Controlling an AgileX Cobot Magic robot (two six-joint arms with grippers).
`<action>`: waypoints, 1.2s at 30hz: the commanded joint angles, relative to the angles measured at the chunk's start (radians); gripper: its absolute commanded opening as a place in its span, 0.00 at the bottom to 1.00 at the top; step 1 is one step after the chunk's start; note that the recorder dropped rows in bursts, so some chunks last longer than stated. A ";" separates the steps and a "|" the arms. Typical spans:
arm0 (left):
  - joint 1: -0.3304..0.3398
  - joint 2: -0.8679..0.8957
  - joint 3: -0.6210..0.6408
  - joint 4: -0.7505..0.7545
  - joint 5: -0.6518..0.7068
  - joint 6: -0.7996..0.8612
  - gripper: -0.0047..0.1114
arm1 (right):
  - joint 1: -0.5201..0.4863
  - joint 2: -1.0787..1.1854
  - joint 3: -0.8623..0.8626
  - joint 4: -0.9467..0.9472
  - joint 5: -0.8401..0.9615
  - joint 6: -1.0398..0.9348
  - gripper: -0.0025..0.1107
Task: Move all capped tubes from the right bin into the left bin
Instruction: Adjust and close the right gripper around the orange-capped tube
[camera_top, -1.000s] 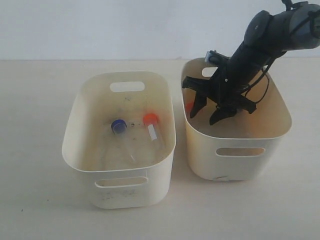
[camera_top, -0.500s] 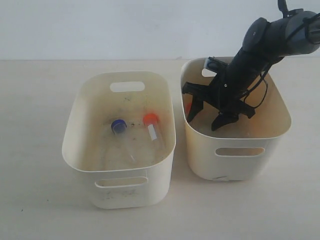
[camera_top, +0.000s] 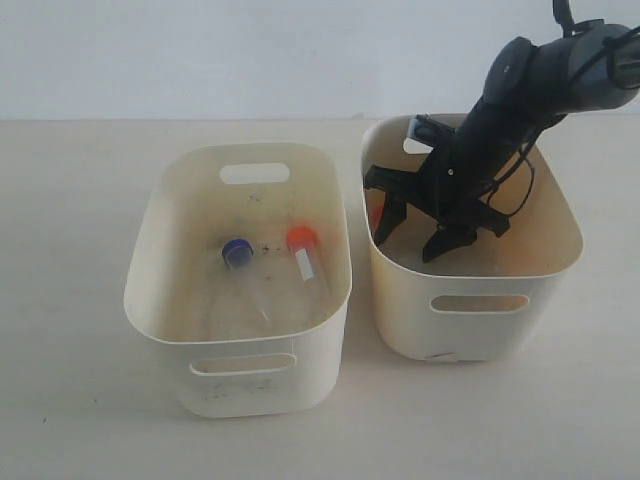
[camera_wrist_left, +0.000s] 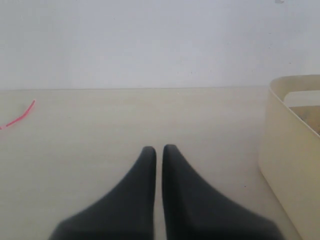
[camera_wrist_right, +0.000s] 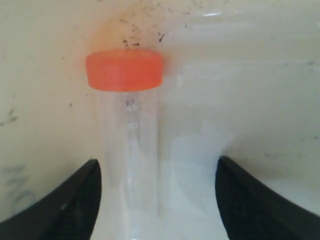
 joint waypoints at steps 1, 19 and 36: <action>0.000 -0.004 -0.003 -0.002 -0.008 -0.002 0.08 | 0.002 0.041 0.009 -0.083 -0.025 0.022 0.58; 0.000 -0.004 -0.003 -0.002 -0.008 -0.002 0.08 | 0.002 -0.017 0.009 -0.315 -0.017 0.145 0.49; 0.000 -0.004 -0.003 -0.002 -0.008 -0.002 0.08 | 0.041 -0.008 0.009 -0.141 -0.111 0.151 0.61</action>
